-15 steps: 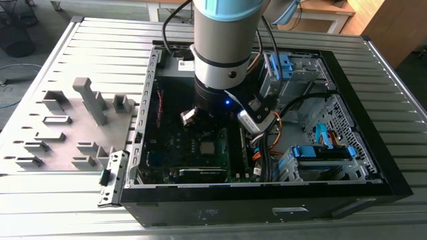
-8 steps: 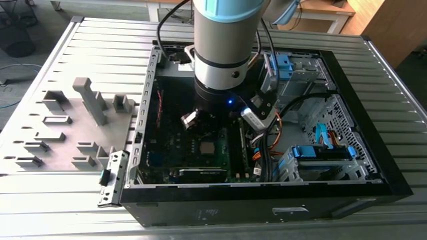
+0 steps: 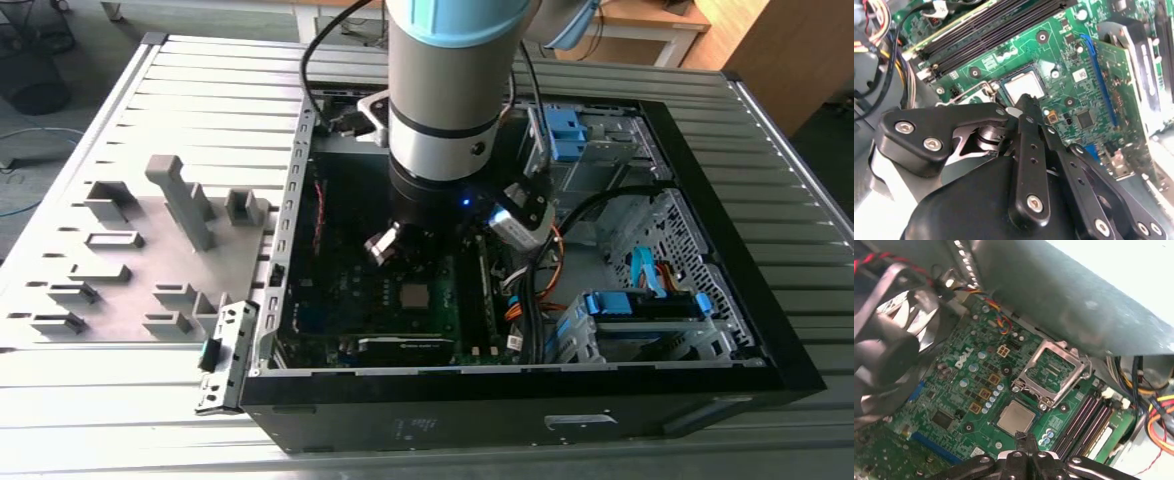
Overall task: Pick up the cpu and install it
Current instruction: 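Close the cpu cover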
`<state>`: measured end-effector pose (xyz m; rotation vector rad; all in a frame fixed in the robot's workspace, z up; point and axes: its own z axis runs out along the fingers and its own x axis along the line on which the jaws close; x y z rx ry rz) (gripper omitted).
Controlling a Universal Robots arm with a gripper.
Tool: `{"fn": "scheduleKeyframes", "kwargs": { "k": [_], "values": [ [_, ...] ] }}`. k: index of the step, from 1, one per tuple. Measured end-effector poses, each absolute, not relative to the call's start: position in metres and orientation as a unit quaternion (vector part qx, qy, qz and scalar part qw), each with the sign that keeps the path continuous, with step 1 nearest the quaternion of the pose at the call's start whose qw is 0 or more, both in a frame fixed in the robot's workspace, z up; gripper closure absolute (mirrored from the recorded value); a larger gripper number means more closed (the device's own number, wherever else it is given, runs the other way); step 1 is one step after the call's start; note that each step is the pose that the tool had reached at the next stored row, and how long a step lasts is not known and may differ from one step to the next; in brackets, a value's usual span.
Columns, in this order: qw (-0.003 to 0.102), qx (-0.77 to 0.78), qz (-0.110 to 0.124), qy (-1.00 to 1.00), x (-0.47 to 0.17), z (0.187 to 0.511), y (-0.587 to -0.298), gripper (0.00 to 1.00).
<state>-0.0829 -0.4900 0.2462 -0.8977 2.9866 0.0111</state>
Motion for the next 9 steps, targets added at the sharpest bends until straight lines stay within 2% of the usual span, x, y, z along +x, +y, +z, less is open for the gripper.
{"fn": "scheduleKeyframes", "kwargs": {
  "k": [9],
  "values": [
    [0.011, -0.366, 0.005, 0.931, -0.0829, 0.2451, -0.49, 0.89]
  ]
}}
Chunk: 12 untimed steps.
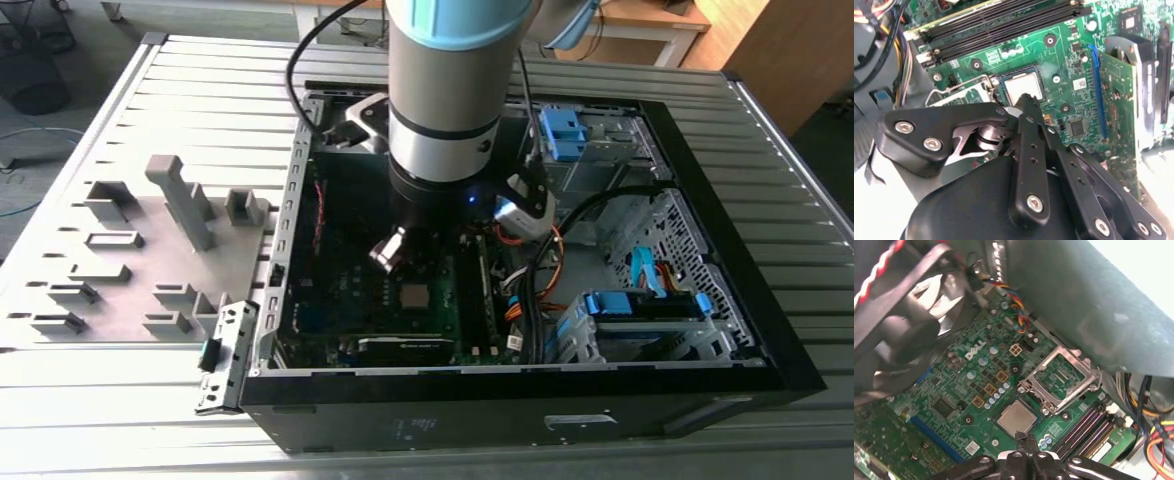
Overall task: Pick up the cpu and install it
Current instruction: 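Close the cpu cover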
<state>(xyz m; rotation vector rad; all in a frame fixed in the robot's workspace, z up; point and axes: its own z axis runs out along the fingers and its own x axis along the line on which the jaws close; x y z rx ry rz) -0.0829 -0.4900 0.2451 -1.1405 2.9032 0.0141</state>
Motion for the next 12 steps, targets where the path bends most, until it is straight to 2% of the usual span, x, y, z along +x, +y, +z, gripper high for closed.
{"fn": "scheduleKeyframes", "kwargs": {
  "k": [12],
  "values": [
    [0.011, -0.409, 0.005, 0.913, -0.0769, 0.2444, -0.49, 0.89]
  ]
}}
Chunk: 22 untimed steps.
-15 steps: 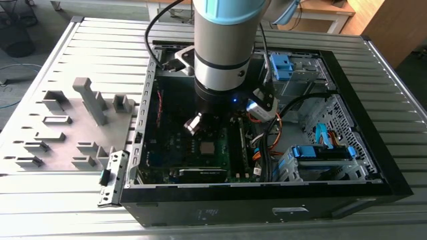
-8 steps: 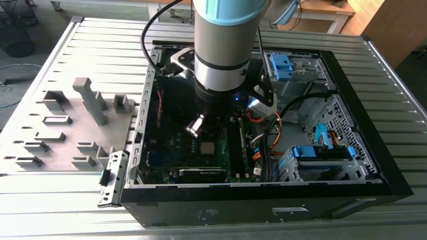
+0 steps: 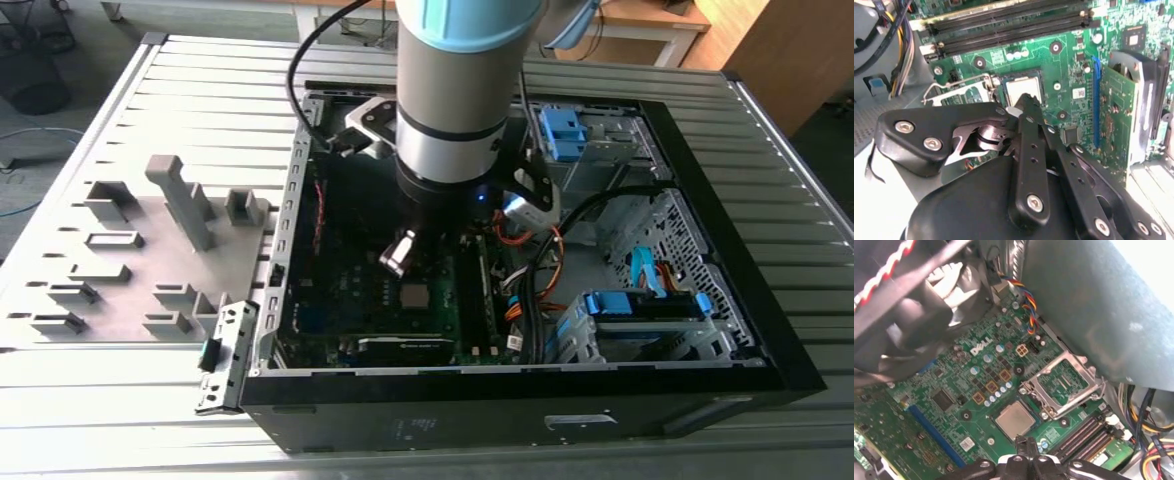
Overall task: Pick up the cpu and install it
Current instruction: 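Close the cpu cover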
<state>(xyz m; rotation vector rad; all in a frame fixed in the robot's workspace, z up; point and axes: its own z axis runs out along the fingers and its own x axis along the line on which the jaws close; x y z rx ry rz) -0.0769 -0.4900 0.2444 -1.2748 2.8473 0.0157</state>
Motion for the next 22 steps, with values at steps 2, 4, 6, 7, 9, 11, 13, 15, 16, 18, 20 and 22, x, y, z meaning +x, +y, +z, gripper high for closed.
{"fn": "scheduleKeyframes", "kwargs": {
  "k": [2, 4, 6, 7, 9, 11, 13, 15, 16, 18, 20, 22],
  "values": [
    [0.011, -0.409, 0.005, 0.912, -0.072, 0.244, -0.49, 0.89],
    [0.011, -0.41, 0.005, 0.912, -0.067, 0.244, -0.49, 0.89],
    [0.011, -0.411, 0.006, 0.911, -0.062, 0.244, -0.49, 0.89],
    [0.011, -0.412, 0.006, 0.911, -0.06, 0.244, -0.49, 0.89],
    [0.012, -0.413, 0.007, 0.911, -0.057, 0.244, -0.489, 0.89],
    [0.012, -0.413, 0.007, 0.911, -0.056, 0.244, -0.489, 0.89],
    [0.012, -0.413, 0.007, 0.911, -0.056, 0.244, -0.489, 0.89],
    [0.012, -0.413, 0.007, 0.911, -0.056, 0.244, -0.489, 0.89],
    [0.012, -0.413, 0.007, 0.911, -0.056, 0.245, -0.489, 0.89],
    [0.012, -0.413, 0.007, 0.911, -0.056, 0.247, -0.489, 0.89],
    [0.012, -0.413, 0.008, 0.911, -0.056, 0.248, -0.489, 0.89],
    [0.012, -0.413, 0.008, 0.911, -0.056, 0.248, -0.488, 0.89]
  ]
}}
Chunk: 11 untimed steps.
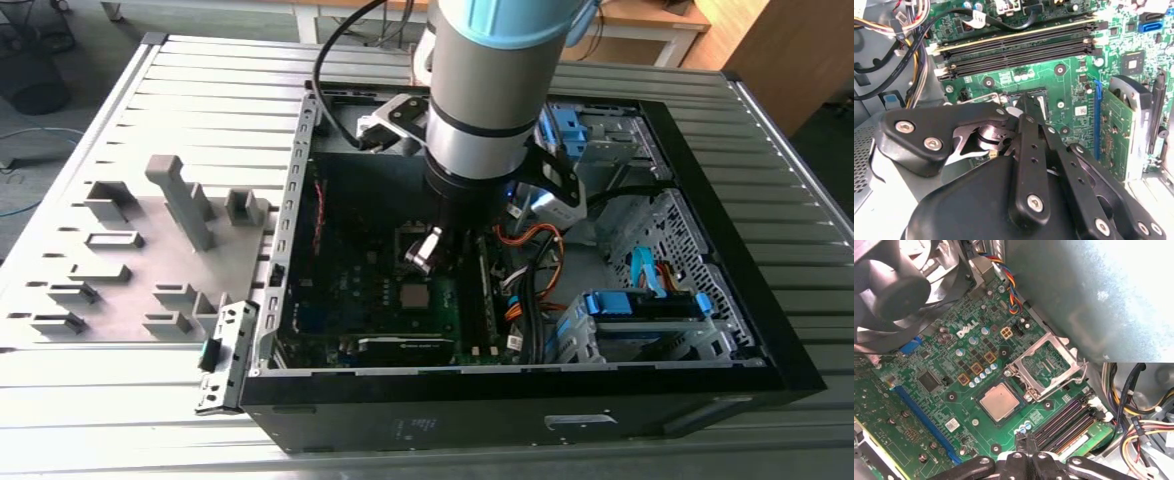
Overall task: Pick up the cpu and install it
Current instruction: 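Close the cpu cover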
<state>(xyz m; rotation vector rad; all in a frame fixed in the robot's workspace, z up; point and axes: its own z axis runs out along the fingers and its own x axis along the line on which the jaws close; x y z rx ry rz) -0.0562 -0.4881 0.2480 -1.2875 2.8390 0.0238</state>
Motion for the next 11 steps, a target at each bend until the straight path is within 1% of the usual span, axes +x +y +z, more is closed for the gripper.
{"fn": "scheduleKeyframes", "kwargs": {
  "k": [11],
  "values": [
    [0.013, -0.414, 0.009, 0.91, -0.051, 0.247, -0.476, 0.89]
  ]
}}
